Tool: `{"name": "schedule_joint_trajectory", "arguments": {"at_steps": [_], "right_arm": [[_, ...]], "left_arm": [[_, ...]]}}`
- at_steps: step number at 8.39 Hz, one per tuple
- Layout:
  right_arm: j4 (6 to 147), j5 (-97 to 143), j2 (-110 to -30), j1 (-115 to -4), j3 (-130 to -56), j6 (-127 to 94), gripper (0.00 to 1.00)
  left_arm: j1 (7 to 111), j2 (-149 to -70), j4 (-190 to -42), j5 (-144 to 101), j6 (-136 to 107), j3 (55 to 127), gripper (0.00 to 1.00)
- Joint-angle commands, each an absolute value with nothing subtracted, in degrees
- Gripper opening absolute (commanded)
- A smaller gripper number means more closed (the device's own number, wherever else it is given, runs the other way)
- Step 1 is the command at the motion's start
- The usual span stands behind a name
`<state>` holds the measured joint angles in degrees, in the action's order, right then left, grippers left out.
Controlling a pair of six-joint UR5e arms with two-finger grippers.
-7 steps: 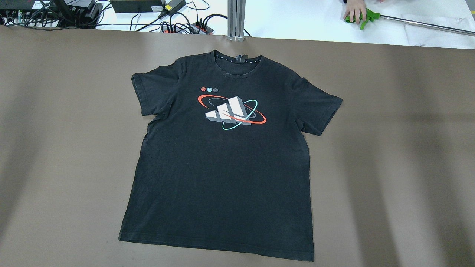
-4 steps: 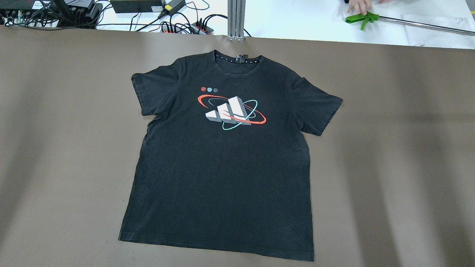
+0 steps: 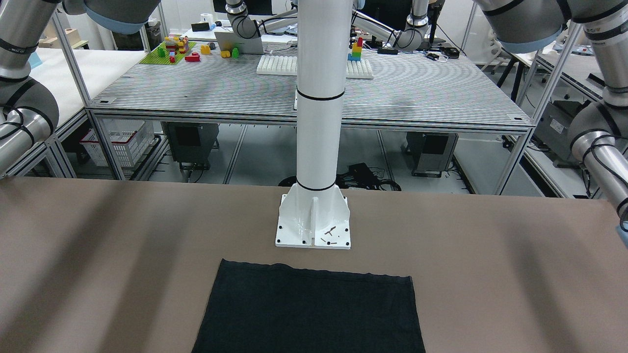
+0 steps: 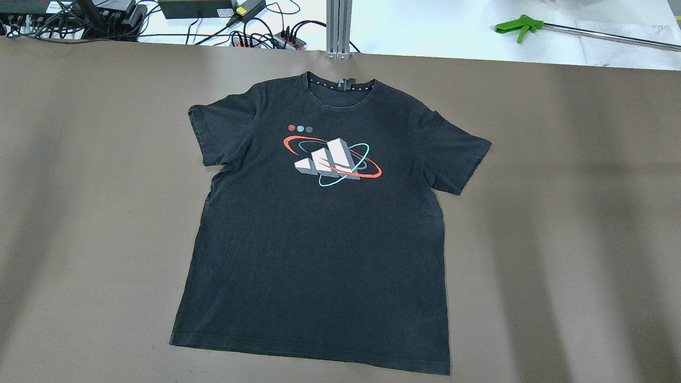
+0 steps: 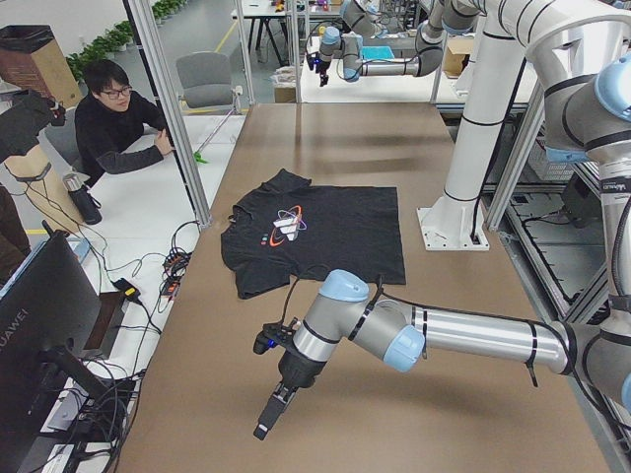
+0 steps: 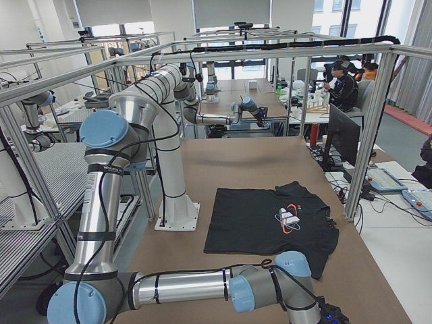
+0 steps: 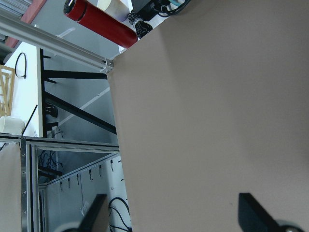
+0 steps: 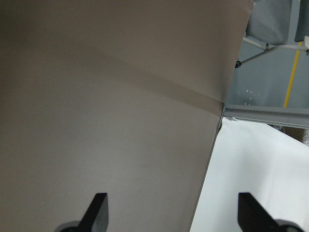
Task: Fold clothes
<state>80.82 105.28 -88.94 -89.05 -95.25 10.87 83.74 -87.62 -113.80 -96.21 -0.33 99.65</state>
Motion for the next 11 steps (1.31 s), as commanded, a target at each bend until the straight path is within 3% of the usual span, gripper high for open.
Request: {"name": "schedule_joint_trajectory", "arguments": {"at_steps": [1, 11], "right_arm": [[81.3, 107.3, -87.9, -88.95, -96.06, 10.72, 0.94], [80.95, 108.81, -86.93, -85.0, -98.0, 11.08, 0.95]], "left_arm": [[83.67, -87.54, -114.34, -96.24, -0.96, 98.88, 0.95], [83.67, -84.11, -114.52, -104.11, -2.01, 104.42, 0.95]]}}
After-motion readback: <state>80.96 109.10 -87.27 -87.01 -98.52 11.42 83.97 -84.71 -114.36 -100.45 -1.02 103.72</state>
